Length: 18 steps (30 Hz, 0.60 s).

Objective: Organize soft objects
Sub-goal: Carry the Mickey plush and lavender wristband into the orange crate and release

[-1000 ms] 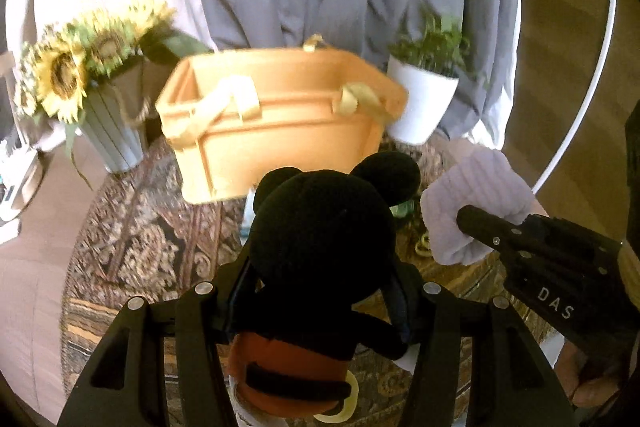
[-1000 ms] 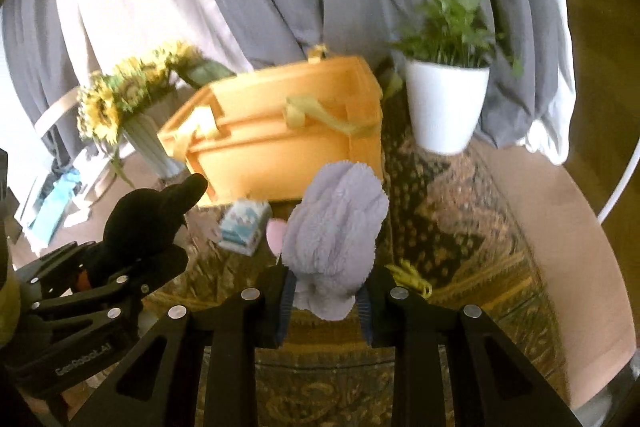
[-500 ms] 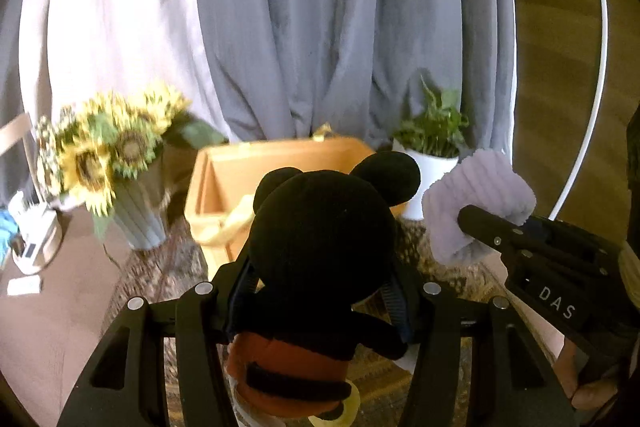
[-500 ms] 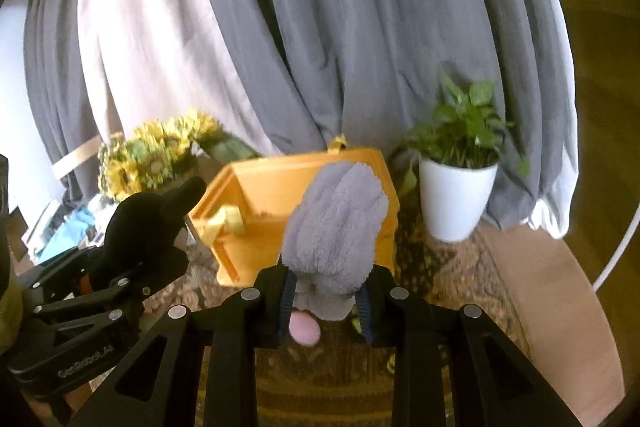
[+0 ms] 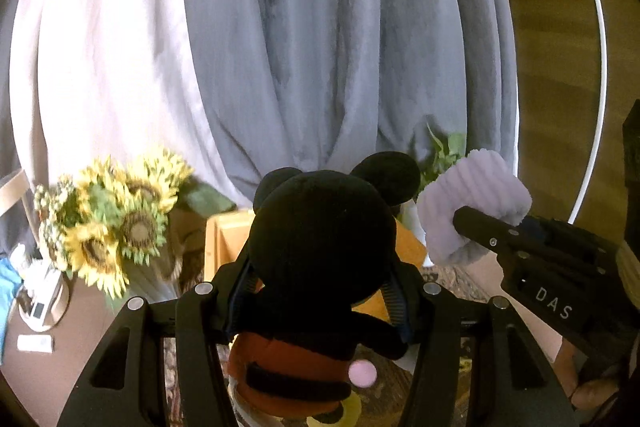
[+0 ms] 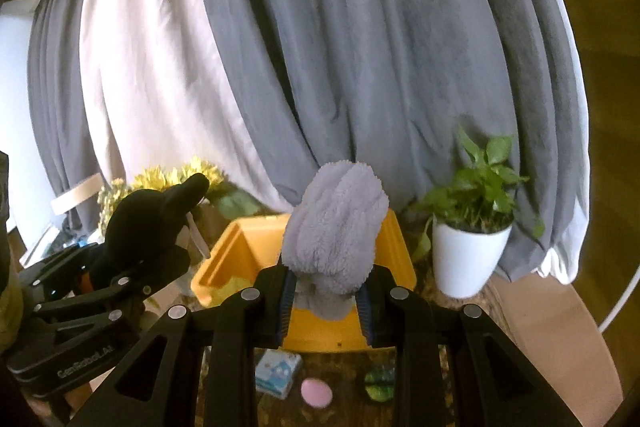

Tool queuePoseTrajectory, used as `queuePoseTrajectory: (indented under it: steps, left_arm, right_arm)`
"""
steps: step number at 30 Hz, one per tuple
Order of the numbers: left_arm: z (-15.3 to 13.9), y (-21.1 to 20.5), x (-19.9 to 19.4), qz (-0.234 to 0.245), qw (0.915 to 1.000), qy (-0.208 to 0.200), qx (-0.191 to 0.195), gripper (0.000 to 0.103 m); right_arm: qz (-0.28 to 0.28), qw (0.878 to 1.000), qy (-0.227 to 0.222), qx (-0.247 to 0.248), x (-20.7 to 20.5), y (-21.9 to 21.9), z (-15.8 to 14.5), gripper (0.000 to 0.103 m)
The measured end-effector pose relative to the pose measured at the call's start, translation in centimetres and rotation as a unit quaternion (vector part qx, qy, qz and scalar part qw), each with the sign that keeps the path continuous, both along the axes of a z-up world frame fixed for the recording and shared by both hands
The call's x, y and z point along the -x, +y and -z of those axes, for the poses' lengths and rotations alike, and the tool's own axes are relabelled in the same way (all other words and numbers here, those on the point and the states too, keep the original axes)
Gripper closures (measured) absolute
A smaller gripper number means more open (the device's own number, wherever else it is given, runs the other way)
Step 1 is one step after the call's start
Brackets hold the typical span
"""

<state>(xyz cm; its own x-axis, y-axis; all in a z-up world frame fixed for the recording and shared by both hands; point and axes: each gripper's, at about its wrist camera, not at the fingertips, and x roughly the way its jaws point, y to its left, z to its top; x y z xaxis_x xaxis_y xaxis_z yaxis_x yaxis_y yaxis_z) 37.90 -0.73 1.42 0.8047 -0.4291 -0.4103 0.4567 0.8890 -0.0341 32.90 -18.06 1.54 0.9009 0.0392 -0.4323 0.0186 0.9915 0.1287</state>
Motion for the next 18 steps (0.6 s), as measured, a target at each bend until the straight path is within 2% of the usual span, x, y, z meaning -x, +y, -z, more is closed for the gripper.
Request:
queuePoseTrajectory:
  steps: [8, 18]
  left_arm:
    - [-0.2, -0.5, -4.6, 0.014, 0.9998, -0.012, -0.006, 0.047]
    - [0.6, -1.8, -9.6, 0.038, 0.9984, -0.021, -0.037, 0.047]
  right_arm:
    - [0.004, 1.0, -0.018, 0.007, -3.7, 0.5, -0.7, 0.075]
    - [0.021, 1.0, -0.006, 0.015, -9.5, -0.1, 0.1, 0.075]
